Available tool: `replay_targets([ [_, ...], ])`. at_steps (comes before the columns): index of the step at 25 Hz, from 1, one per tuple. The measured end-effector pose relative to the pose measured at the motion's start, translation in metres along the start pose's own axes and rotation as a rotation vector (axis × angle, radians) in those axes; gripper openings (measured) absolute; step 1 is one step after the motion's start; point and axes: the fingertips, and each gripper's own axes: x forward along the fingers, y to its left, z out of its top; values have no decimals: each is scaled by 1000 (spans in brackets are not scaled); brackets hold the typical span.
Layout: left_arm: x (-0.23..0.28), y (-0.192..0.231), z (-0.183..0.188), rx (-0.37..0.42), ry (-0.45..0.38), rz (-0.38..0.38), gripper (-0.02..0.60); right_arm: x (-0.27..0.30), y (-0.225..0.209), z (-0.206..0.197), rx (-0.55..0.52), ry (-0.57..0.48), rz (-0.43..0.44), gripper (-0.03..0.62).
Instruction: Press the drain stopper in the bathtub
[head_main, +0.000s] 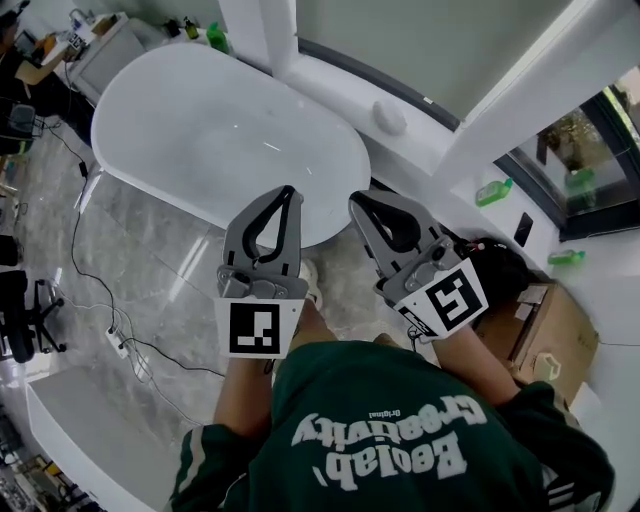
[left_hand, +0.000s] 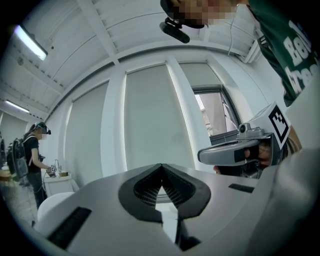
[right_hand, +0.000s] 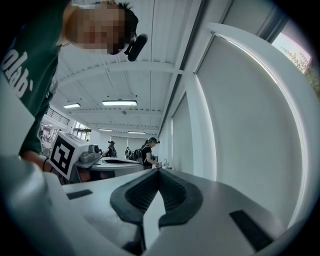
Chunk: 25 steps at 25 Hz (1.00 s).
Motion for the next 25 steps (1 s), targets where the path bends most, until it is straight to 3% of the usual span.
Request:
replay_targets([
  [7, -9, -7, -36, -44, 39, 22, 5, -12, 0, -19, 19, 15, -17, 11],
  [13, 9, -4, -43, -51, 45, 20, 5, -2, -14, -26, 33, 19, -21, 10],
  [25, 91, 89, -42, -25, 48, -4, 6, 108, -62, -34, 75, 48, -18, 11],
])
